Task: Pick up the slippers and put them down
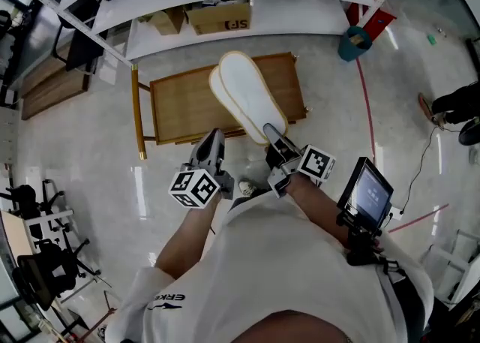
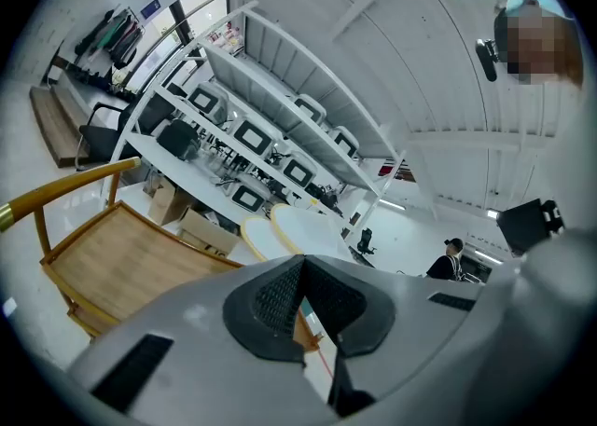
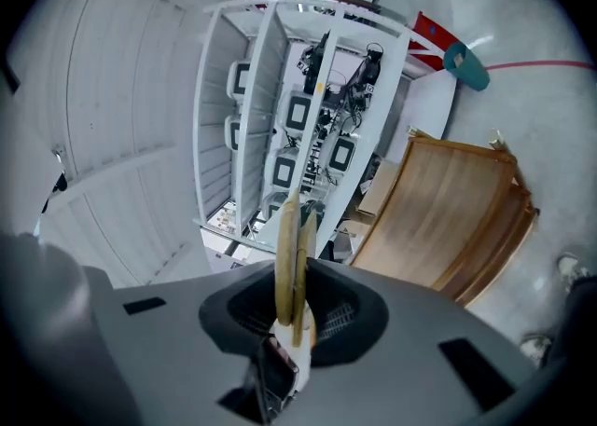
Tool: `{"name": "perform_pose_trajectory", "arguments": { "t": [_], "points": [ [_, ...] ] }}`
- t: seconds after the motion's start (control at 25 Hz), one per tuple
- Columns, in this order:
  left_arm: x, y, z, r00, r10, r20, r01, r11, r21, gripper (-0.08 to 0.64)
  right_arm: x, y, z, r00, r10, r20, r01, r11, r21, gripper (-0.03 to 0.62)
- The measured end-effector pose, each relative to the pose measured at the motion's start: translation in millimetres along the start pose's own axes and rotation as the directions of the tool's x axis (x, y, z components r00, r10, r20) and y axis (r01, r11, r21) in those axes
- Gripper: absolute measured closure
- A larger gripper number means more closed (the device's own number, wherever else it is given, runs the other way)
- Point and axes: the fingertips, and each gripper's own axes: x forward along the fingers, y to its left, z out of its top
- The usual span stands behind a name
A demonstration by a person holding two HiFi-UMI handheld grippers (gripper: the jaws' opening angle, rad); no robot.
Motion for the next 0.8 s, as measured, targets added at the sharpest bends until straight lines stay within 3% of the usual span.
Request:
{"name": "perform_pose_trajectory", "arguments": {
  "t": [0.8],
  "points": [
    [3.0, -1.1, -40.1, 0.993, 0.040, -0.112, -0.038, 0.999, 0.016, 0.557, -23.1, -74.5, 5.0, 0.989, -0.143, 0.035, 0.140, 0.987, 0.078, 0.528]
  ]
}}
